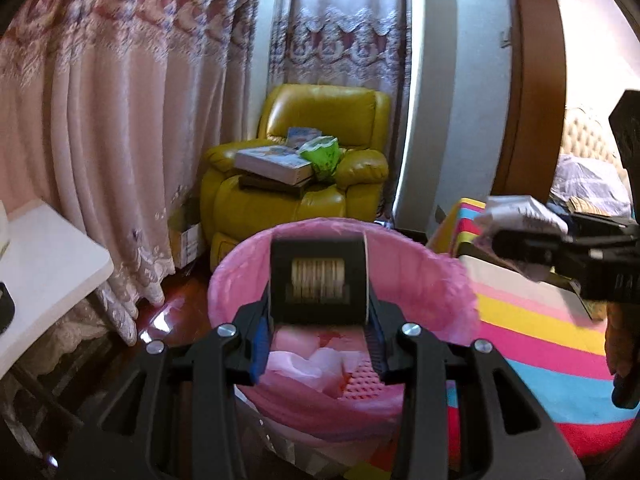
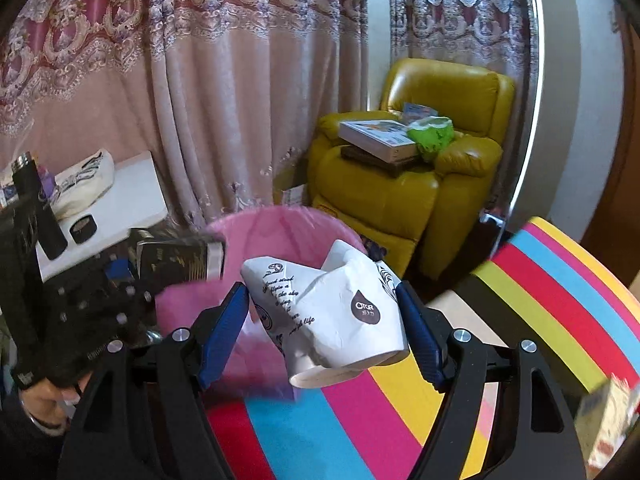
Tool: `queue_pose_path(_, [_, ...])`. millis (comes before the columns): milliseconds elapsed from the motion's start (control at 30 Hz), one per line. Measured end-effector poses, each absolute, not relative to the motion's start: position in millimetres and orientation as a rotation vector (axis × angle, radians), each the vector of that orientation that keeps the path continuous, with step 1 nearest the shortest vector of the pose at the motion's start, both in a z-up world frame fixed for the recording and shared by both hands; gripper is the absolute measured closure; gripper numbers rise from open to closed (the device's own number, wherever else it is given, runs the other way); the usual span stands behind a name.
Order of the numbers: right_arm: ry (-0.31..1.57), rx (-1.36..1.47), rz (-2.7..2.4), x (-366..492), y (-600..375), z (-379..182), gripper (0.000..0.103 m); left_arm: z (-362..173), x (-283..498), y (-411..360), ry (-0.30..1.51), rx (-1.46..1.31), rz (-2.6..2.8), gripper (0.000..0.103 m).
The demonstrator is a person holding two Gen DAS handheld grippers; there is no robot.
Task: Collect trash
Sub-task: 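Carry the DORMI box and paper cup to the pink bin and release both, then return both tools to the table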
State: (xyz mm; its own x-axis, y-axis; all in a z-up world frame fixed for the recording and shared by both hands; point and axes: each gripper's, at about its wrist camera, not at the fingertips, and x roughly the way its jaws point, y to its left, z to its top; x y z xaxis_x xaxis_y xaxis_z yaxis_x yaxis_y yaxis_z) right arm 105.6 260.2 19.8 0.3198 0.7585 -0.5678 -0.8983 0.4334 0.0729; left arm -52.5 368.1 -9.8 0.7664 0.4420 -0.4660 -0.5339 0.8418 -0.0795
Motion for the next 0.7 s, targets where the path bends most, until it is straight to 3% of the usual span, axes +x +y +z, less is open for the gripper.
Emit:
queue_pose_path(100, [0.591,-0.222,1.163,114.8,283.4,26.3,0.027,-16.2,-48.9,381.0,0.457,-0.244,0.563,0.063])
queue_pose_path(133, [0.595,-0.201,1.155,117.9,287.2,28.6,0.018,-19.5,-48.4,384.7,0.468,-0.253,0.580,0.057])
queue_pose_path(367, [0.567,-0.165,1.130,115.3,254.0,38.7,0.018,-32.6,-72.6,378.8,0.457,-0.251,0.650,0.017])
queue_pose_path(533, [0.566,-0.165,1.079,108.7,204.6,24.4,0.018,-40.2,-90.2,363.5,0.448,-0.280,0.642,0.005])
queue_pose_path(700, [0.571,-0.183,1.007,107.9,167.0,8.5,0.018,-43.2,-89.2,328.6,0.454,-0.222,0.594,0.005])
